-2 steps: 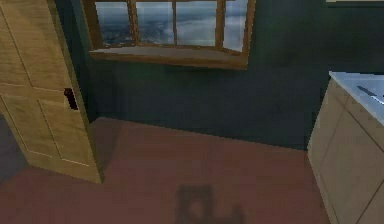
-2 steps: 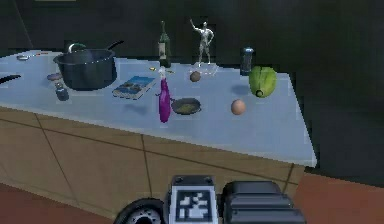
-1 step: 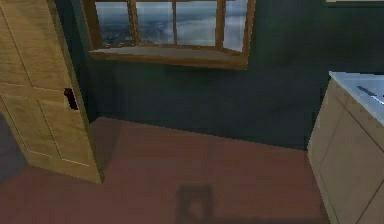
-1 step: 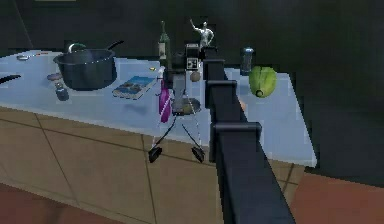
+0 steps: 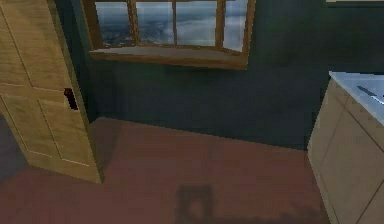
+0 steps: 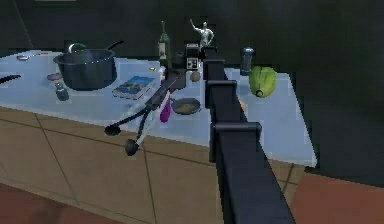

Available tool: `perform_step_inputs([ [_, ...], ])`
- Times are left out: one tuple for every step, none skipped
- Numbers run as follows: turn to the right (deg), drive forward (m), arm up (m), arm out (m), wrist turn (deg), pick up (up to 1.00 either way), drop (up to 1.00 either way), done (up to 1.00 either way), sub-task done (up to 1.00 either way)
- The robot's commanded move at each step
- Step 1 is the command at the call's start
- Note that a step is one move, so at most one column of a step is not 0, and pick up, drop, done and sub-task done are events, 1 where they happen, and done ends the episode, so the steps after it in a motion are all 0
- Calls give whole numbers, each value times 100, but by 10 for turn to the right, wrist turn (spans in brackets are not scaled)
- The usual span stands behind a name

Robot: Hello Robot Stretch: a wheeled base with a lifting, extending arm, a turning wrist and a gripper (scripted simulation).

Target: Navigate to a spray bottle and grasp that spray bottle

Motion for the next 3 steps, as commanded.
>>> perform_step_inputs([
  [0, 0, 0, 0, 450, 0, 0, 0, 0],
  [0, 0, 0, 0, 450, 0, 0, 0, 0],
  [0, 0, 0, 0, 210, 0, 0, 0, 0],
])
